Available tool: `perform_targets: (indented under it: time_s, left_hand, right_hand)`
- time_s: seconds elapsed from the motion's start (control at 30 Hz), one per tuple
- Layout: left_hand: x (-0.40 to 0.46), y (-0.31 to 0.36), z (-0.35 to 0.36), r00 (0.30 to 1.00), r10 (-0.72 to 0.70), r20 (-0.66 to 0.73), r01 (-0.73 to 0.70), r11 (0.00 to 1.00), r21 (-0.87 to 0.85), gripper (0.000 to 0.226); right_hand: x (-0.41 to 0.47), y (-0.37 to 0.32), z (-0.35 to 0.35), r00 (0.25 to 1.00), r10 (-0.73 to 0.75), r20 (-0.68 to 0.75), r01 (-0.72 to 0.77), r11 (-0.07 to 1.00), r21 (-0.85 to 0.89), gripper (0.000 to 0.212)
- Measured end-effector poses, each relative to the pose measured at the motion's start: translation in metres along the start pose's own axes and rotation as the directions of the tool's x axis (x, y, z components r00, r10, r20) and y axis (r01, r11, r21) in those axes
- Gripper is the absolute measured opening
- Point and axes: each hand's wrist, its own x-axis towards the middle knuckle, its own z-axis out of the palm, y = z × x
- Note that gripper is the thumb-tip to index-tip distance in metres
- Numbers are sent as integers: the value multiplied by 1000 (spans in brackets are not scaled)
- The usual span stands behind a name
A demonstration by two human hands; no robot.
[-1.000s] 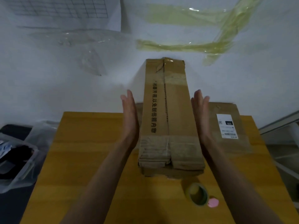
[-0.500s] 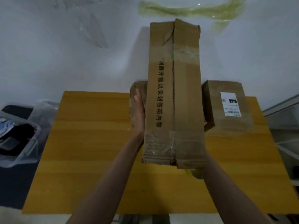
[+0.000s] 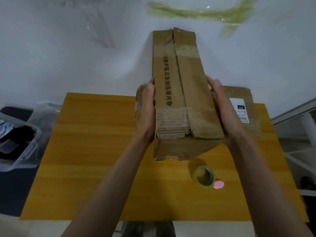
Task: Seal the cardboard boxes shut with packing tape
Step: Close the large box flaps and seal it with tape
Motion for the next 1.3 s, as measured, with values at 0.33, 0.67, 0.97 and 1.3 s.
perform_targets:
  time_s: [0.33, 0.67, 0.97, 1.3]
  left_hand:
    - [-5, -1, 93, 995, 59, 78, -93, 822, 561, 54]
    - [-8, -54, 106, 978, 152, 141, -202, 556, 806, 55]
    - [-27, -97, 22, 974, 111, -198, 93, 601, 794, 75]
    - [-7, -95, 52, 985, 154, 72, -146, 551, 822, 76]
  right_hand:
    - [8, -13, -61, 966, 112, -232, -220, 828, -516, 137]
    - [-13, 11, -117, 961, 155, -230, -210, 948, -239, 50]
    - [-7, 24, -113, 964, 83, -254, -152, 952, -266, 58]
    - [-4, 23, -119, 963, 65, -260, -113, 979, -172, 56]
